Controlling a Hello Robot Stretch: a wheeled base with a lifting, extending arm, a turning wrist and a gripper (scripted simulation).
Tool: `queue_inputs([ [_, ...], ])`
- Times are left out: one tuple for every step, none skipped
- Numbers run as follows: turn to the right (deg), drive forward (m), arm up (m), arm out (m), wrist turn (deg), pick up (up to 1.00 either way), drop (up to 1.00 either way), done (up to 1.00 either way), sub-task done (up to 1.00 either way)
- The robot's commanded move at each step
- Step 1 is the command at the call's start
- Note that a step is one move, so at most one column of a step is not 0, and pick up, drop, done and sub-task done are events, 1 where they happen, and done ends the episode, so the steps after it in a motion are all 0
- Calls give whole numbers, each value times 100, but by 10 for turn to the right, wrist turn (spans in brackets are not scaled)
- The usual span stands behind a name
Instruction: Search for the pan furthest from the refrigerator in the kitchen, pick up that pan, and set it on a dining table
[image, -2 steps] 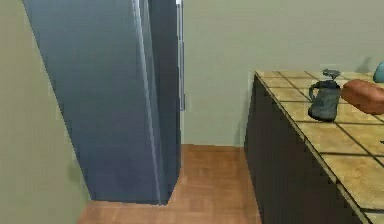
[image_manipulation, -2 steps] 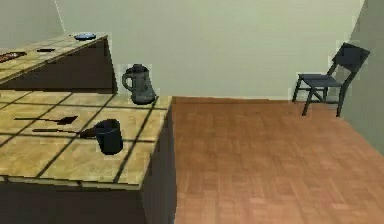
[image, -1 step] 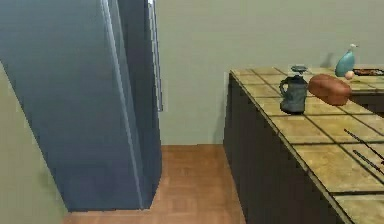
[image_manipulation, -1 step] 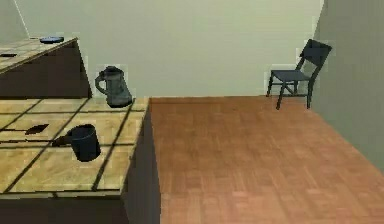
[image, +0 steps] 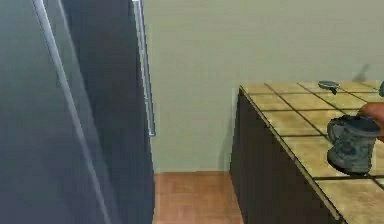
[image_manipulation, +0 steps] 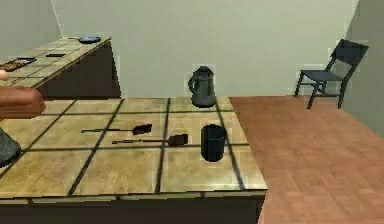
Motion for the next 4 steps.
queue_inputs([
  [-450,0,0,0,0,0,0,0,0],
  [-450,0,0,0,0,0,0,0,0],
  [-450,0,0,0,0,0,0,0,0],
  [-180,0,0,0,0,0,0,0,0],
])
